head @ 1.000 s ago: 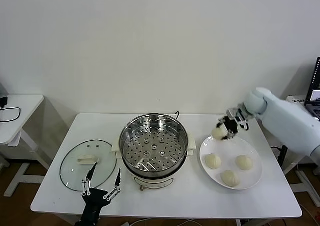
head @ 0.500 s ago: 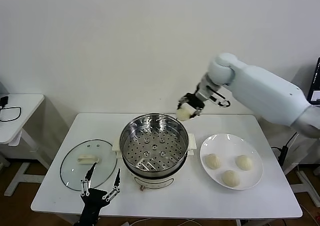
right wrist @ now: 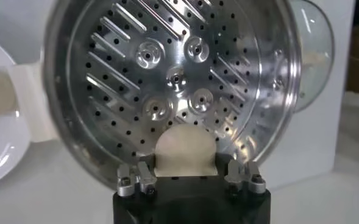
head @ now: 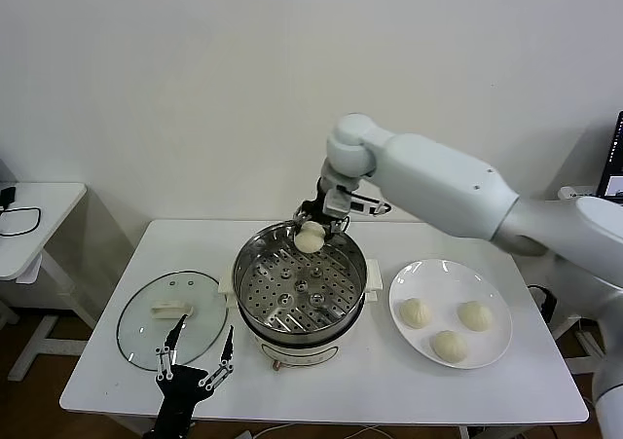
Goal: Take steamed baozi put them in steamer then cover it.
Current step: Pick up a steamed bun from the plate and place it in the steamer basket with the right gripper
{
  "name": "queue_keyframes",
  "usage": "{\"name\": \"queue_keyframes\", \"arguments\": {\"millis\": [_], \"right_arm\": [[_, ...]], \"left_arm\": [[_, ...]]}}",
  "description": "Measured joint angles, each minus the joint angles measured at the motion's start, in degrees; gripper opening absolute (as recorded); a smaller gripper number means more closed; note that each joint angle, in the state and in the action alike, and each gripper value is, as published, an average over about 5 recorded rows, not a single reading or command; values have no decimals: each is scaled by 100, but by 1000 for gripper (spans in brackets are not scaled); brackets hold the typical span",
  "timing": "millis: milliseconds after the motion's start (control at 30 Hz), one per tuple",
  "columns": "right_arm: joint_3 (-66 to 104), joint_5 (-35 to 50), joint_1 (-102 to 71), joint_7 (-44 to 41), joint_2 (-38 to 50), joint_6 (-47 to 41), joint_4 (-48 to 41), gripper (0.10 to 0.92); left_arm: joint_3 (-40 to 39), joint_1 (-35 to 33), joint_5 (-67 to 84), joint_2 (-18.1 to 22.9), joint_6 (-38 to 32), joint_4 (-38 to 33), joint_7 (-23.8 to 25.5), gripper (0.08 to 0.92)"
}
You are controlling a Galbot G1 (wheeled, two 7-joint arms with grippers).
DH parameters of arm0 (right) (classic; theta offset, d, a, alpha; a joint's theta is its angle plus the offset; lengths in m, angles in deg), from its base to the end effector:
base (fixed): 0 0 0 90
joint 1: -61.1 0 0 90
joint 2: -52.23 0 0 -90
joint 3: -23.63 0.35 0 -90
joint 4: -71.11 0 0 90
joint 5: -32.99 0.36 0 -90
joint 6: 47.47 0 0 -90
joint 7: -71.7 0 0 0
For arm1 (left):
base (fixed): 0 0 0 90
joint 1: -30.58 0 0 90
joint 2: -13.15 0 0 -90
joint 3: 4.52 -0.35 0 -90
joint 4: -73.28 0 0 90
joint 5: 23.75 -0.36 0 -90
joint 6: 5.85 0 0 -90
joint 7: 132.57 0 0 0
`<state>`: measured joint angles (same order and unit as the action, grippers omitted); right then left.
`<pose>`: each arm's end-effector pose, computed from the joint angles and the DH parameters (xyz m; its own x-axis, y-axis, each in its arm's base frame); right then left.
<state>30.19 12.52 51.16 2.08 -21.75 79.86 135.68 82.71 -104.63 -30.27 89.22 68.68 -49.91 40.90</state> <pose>0.5719 0.1712 -0.0625 -0.1463 -0.2248 0.9634 -0.0379 -0.9718 -0.2326 0.1042 0.0227 -0.3206 -0.9893 0.1320 -0.0615 0.1138 0.9645 0.2383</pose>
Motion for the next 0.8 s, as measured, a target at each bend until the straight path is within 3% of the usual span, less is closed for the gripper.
{"name": "queue_keyframes", "arguments": {"millis": [367, 633, 800], "right_arm": [[55, -450, -321, -47, -473, 166, -468, 672], [77, -546, -374, -64, -551, 157, -558, 805], [58, -325, -261, -157, -427, -1, -395, 822]], "left_arm": [[24, -2, 31, -6, -8, -12, -22, 823], [61, -3, 55, -8, -13, -28, -34, 823], [65, -7, 59, -7, -12, -46, -36, 823]]}}
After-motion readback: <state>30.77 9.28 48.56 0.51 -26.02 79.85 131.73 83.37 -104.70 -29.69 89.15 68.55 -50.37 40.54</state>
